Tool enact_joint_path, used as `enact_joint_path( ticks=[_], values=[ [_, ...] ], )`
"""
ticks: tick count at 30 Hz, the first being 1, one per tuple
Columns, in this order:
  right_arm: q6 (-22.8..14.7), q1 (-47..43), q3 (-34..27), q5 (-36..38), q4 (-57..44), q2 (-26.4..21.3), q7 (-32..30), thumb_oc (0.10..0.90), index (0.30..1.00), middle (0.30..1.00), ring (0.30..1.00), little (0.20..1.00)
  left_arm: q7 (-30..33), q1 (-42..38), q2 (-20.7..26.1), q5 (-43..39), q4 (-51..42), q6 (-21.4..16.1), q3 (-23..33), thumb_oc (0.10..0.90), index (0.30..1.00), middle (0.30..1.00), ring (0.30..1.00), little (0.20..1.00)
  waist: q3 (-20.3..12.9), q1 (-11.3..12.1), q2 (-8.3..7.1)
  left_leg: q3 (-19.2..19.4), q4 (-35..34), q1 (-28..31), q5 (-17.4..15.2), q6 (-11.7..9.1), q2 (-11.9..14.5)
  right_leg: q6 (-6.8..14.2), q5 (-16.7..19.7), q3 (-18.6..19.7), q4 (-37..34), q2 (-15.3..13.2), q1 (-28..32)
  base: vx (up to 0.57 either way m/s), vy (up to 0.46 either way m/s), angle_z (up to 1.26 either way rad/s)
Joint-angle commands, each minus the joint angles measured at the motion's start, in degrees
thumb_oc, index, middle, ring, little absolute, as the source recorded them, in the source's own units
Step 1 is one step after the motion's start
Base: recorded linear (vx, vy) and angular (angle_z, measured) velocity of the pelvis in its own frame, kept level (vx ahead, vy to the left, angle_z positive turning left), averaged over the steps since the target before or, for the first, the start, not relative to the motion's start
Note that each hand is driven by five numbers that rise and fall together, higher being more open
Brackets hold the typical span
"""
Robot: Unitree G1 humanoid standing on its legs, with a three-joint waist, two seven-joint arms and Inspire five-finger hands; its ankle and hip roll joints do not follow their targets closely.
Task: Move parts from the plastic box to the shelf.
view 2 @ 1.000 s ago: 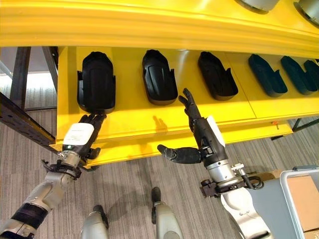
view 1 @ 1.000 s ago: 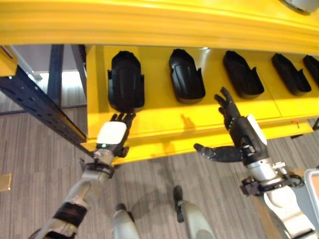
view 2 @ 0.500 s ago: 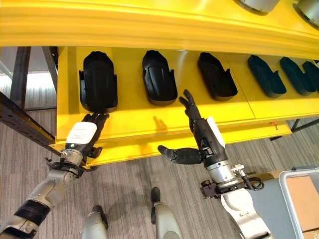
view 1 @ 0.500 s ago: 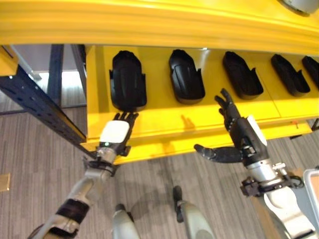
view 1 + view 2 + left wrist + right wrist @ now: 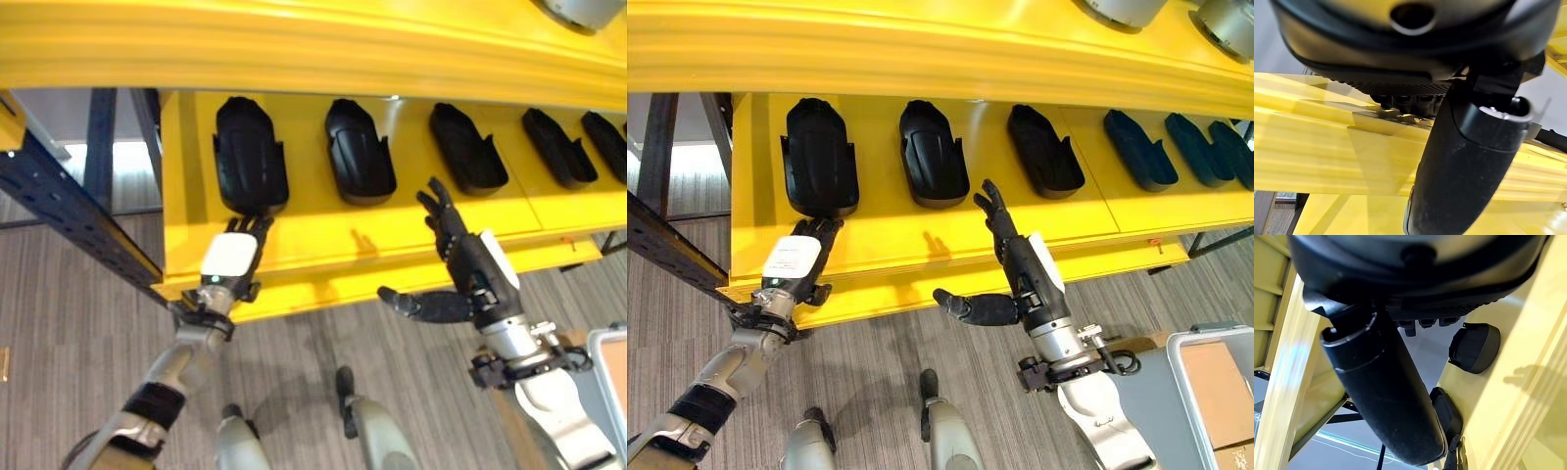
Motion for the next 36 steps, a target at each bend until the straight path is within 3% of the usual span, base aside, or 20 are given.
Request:
enact_joint_path(
  ticks=[1, 10, 12, 18, 20, 21, 25, 27, 29, 36],
  values=[
    [-7.54, -3.48, -2.65, 1.51, -5.12, -1.84, -2.24, 0.900, 1.000, 1.000, 1.000, 1.000, 1.67, -5.60, -1.58, 0.25, 0.98, -1.31, -3.45, 0.900, 1.000, 1.000, 1.000, 1.000, -1.30, -0.49, 1.03, -1.87, -4.23, 1.74, 3.34, 2.10, -1.59, -1.95, -6.53, -0.55, 10.19, 2.81, -0.57, 0.00, 0.000, 0.00],
    [-7.32, -3.36, -2.66, 1.12, -4.75, -1.74, -2.30, 0.900, 1.000, 1.000, 1.000, 1.000, 0.09, -0.28, -0.75, -2.61, -2.74, -3.38, -1.27, 0.900, 1.000, 1.000, 1.000, 1.000, -0.88, 0.24, 1.36, -2.09, -4.49, 1.69, 3.55, 2.24, -1.84, -1.96, -6.51, -0.86, 10.16, 2.71, -0.44, 0.00, 0.000, 0.00],
    [-7.16, -2.93, -3.31, 0.95, -4.21, -1.30, -2.16, 0.900, 1.000, 1.000, 1.000, 1.000, -2.06, 5.39, 0.65, -6.38, -9.00, -6.06, 1.50, 0.900, 1.000, 1.000, 1.000, 1.000, -0.59, 1.05, 1.76, -2.33, -4.78, 2.16, 3.22, 2.25, -1.90, -1.91, -6.83, -1.09, 10.14, 2.70, 0.21, 0.00, 0.000, 0.00],
    [-7.20, -0.14, -5.63, 2.07, -3.38, -0.36, 1.13, 0.900, 1.000, 1.000, 1.000, 1.000, -14.08, 26.29, 4.30, -30.43, -26.25, -15.25, 12.37, 0.900, 1.000, 1.000, 1.000, 1.000, -1.35, 2.45, 2.87, -2.86, -8.07, 4.36, 4.74, 2.65, -2.30, -1.56, -5.62, -1.87, 7.51, 2.09, 2.58, 0.01, 0.006, 0.01],
    [-7.58, 1.15, -5.98, 3.43, -3.17, -0.30, 2.93, 0.900, 1.000, 1.000, 1.000, 1.000, -16.63, 29.86, 4.16, -42.87, -28.62, -17.21, 12.95, 0.900, 1.000, 1.000, 1.000, 1.000, -1.79, 2.55, 3.46, -3.01, -9.99, 6.12, 5.23, 2.62, -2.48, -1.26, -5.55, -2.14, 6.22, 1.94, 4.03, 0.07, 0.028, 0.07],
    [-7.55, 2.26, -6.26, 4.53, -2.58, -0.30, 3.77, 0.900, 1.000, 1.000, 1.000, 1.000, -19.57, 31.87, 3.17, -54.64, -29.05, -17.82, 13.41, 0.900, 1.000, 1.000, 1.000, 1.000, -2.14, 2.70, 3.81, -3.01, -11.84, 7.51, 5.96, 2.64, -2.63, -1.11, -5.21, -2.52, 4.96, 1.76, 5.28, 0.09, 0.036, 0.18],
    [-8.05, 6.41, -6.15, 3.70, 1.19, -0.64, 5.34, 0.900, 1.000, 1.000, 1.000, 1.000, -29.51, 36.20, 0.66, -83.86, -29.67, -16.07, 10.67, 0.900, 1.000, 1.000, 1.000, 1.000, -4.06, 2.74, 4.95, -3.01, -20.71, 14.46, 9.55, 2.59, -3.61, -0.10, -3.43, -4.60, -1.21, 1.04, 10.91, 0.12, 0.037, 0.34],
    [-7.99, 9.05, -4.56, 5.90, 4.99, 0.64, 6.99, 0.900, 1.000, 1.000, 1.000, 1.000, -31.64, 37.89, -1.59, -92.13, -28.75, -15.22, 9.05, 0.900, 1.000, 1.000, 1.000, 1.000, -7.01, 2.96, 5.47, -2.71, -27.88, 18.73, 12.64, 2.15, -3.86, 0.63, -2.03, -5.95, -6.99, 1.14, 14.67, 0.13, 0.021, 0.30],
    [-7.72, 9.89, -3.88, 1.47, 7.86, 1.07, 6.12, 0.900, 1.000, 1.000, 1.000, 1.000, -31.16, 38.23, -4.49, -91.98, -25.46, -16.43, 9.53, 0.900, 1.000, 1.000, 1.000, 1.000, -10.27, 3.33, 6.01, -2.29, -33.67, 21.42, 15.56, 1.30, -3.52, 0.96, -1.25, -6.87, -11.54, 1.46, 17.28, 0.05, 0.019, 0.18],
    [-7.97, 8.36, -0.73, 5.69, 11.55, 4.58, 6.48, 0.900, 1.000, 1.000, 1.000, 1.000, -29.65, 36.01, -9.92, -91.04, -21.16, -17.83, 10.45, 0.900, 1.000, 1.000, 1.000, 1.000, -15.71, 3.07, 6.42, -2.03, -33.93, 20.92, 15.89, 0.26, -2.33, 1.07, 0.98, -7.06, -17.26, 2.02, 19.50, -0.02, 0.004, 0.07]
  ],
)
